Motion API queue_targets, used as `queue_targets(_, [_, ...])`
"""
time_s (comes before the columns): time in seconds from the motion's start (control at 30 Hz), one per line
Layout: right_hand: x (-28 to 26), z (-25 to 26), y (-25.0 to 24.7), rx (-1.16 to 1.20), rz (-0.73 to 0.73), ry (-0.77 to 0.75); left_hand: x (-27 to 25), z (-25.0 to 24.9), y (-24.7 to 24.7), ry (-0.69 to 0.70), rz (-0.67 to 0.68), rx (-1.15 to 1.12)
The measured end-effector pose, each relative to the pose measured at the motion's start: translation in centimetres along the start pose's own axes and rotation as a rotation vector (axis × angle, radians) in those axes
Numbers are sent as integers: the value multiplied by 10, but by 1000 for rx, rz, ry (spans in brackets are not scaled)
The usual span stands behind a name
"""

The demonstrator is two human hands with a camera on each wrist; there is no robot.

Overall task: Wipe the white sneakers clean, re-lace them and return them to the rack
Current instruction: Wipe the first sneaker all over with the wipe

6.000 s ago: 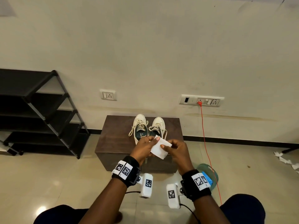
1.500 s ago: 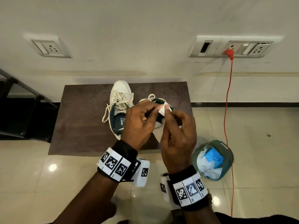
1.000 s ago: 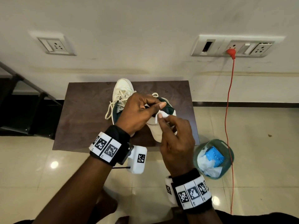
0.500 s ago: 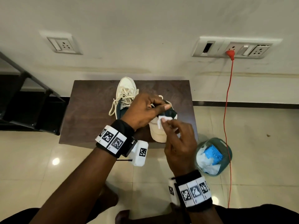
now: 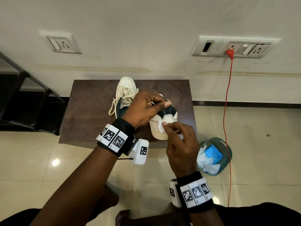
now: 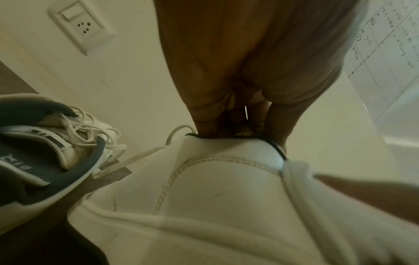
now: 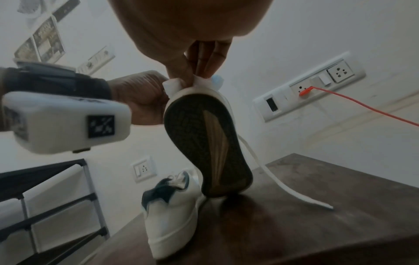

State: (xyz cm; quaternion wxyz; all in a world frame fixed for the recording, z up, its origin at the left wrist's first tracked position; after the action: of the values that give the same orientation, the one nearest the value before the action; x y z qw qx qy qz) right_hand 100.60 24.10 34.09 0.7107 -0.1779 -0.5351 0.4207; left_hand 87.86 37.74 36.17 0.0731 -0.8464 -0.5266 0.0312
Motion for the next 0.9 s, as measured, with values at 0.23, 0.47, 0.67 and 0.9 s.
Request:
queue_targets(0.23, [-20,3,-6,-23,35,-15,-2,3,3,13,-14,21])
queue_targets(0.47, [-16,9,-1,-19,62,-60,-3,-1,6,26,-10,53])
queue_targets(0.67, [-19,-3,-7,65,-7,104,1,2,2,9,-30,48])
queue_targets(0.9, [-23,20,-1,59,-13,127,4,2,2,-13,-71,58])
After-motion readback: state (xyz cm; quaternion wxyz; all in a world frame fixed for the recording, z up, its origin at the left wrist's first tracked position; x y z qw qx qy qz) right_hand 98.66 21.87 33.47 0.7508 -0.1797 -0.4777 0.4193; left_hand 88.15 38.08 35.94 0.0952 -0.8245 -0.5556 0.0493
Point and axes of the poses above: each hand's wrist, its own x-axis towards the middle knuckle, its own y-axis out of the palm, z = x × y, the point moved 4 cm from there along x, towards the middle knuckle, and after that the axes turned 12 degrees about -x, right-handed, at the moved point
